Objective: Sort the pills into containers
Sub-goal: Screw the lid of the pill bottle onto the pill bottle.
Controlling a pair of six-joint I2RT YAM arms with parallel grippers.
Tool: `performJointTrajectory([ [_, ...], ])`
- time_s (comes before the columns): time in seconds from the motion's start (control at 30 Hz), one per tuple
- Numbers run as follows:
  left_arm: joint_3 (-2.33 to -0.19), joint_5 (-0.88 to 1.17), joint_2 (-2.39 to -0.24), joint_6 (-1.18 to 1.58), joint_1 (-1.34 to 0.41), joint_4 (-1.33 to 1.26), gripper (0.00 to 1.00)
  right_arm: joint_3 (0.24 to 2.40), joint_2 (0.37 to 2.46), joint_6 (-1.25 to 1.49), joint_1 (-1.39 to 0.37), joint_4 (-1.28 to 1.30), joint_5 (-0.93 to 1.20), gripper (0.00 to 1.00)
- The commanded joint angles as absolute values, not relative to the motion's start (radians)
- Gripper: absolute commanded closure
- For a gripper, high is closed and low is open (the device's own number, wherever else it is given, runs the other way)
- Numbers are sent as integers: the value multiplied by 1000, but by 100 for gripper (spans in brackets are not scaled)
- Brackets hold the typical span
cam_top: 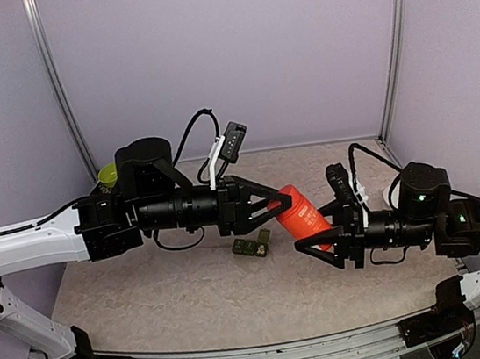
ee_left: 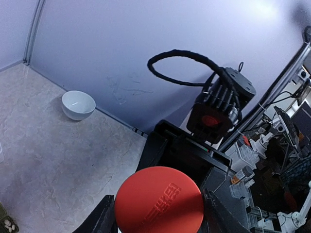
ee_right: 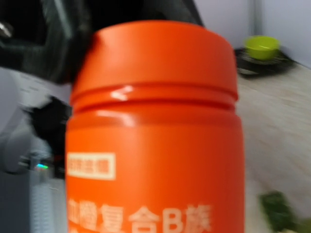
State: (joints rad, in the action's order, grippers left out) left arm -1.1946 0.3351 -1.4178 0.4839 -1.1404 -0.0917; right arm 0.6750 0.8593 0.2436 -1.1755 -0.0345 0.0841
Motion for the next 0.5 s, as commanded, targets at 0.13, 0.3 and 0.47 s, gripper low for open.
performJointTrajectory([
  [0.13,-1140,633,-1353,225,-1206,-230,83,653,891,499,-1164,-279,494,100],
  [0.3,-1124,672,-1324,182,-1215,-231,80,638,927,540,-1163,-341,591,100],
  [0.47,-1094,627,-1300,203,-1201,-251,52,638,901,510,-1155,-308,563,100],
])
